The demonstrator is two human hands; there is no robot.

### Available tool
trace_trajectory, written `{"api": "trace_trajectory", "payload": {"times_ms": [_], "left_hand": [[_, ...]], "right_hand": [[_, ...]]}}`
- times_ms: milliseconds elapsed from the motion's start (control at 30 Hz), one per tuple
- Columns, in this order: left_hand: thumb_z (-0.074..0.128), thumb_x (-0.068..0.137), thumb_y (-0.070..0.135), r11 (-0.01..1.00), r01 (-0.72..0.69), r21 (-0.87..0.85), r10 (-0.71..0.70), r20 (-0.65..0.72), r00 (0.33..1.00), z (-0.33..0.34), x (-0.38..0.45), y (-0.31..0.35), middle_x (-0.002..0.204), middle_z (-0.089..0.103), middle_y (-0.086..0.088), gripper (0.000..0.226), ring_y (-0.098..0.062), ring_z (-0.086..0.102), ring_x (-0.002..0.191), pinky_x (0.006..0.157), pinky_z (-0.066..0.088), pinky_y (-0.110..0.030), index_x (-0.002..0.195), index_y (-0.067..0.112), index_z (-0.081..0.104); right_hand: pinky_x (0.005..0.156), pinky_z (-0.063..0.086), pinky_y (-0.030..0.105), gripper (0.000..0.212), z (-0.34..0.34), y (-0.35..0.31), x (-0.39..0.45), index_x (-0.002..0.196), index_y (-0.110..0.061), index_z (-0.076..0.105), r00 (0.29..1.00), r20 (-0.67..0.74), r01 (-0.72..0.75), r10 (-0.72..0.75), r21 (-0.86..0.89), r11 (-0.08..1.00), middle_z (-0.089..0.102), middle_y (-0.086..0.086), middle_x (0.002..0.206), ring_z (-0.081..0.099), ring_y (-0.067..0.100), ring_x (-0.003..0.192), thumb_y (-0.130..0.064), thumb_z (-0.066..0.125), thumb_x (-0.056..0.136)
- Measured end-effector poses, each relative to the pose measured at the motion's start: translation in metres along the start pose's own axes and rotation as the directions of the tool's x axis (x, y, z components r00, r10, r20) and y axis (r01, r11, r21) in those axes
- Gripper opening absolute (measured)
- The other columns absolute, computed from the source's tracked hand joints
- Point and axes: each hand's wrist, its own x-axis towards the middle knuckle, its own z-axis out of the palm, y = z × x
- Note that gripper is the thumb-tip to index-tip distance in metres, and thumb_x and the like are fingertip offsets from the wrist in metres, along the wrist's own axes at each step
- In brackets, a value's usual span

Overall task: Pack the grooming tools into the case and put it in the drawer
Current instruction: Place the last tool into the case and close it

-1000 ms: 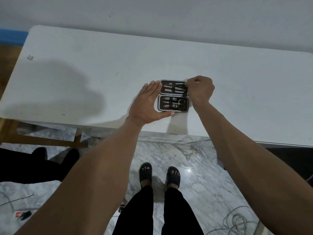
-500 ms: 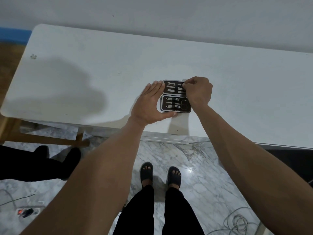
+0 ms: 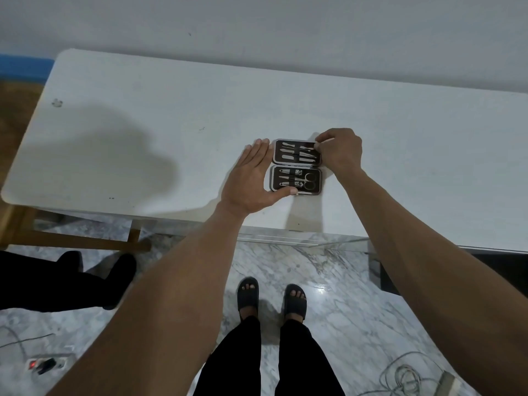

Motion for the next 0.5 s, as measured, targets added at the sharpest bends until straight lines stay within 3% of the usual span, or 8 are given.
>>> {"api": "trace_trajectory", "payload": {"times_ms": [133,200,300,400,500], "left_hand": [[0.049,0.080,0.088,0.999,-0.017,0.046,0.018,-0.009,1.000,0.000,0.003,0.004,0.166,0.034,-0.014,0.118,-0.025,0.024,0.158,0.131,0.017,-0.043,0.159,0.002,0.033],[0.047,0.080,0.089,0.998,-0.005,0.068,0.005,-0.005,1.000,-0.001,0.003,0.001,0.166,0.033,-0.013,0.118,-0.024,0.023,0.158,0.131,0.015,-0.045,0.159,0.003,0.032],[0.043,0.081,0.091,0.996,0.007,0.093,-0.009,0.017,1.000,-0.002,0.002,-0.001,0.169,0.030,-0.010,0.117,-0.022,0.020,0.159,0.131,0.013,-0.044,0.161,0.008,0.030],[0.040,0.081,0.092,0.996,0.010,0.094,-0.013,0.030,0.999,-0.003,0.003,0.000,0.170,0.026,-0.007,0.115,-0.019,0.016,0.160,0.131,0.012,-0.042,0.163,0.012,0.026],[0.041,0.081,0.092,0.996,0.017,0.082,-0.020,0.038,0.999,-0.003,0.003,0.001,0.170,0.027,-0.006,0.114,-0.019,0.016,0.160,0.132,0.011,-0.040,0.163,0.014,0.027]], "right_hand": [[0.087,0.055,0.030,0.009,-0.010,0.003,0.006,0.081,-0.025,0.074,0.999,0.018,-0.033,0.032,0.116,0.993,0.071,-0.005,0.097,0.068,0.016,0.096,-0.016,0.073,0.081],[0.085,0.059,0.039,0.016,-0.010,0.003,0.007,0.070,-0.025,0.071,0.996,0.077,-0.067,0.050,0.234,0.970,0.073,-0.003,0.089,0.072,0.022,0.090,-0.013,0.074,0.080],[0.078,0.062,0.047,0.009,-0.015,0.009,0.003,0.079,-0.020,0.073,0.991,0.135,-0.041,-0.006,0.341,0.939,0.075,0.007,0.088,0.072,0.024,0.078,-0.011,0.072,0.081],[0.075,0.061,0.037,0.011,-0.026,0.011,-0.007,0.094,-0.014,0.076,0.981,0.161,0.037,-0.112,0.411,0.911,0.075,0.007,0.093,0.070,0.018,0.080,-0.010,0.070,0.086],[0.071,0.056,0.027,0.008,-0.036,0.015,-0.021,0.092,-0.013,0.077,0.966,0.171,0.111,-0.196,0.413,0.904,0.076,0.003,0.091,0.070,0.014,0.082,-0.011,0.071,0.087]]}}
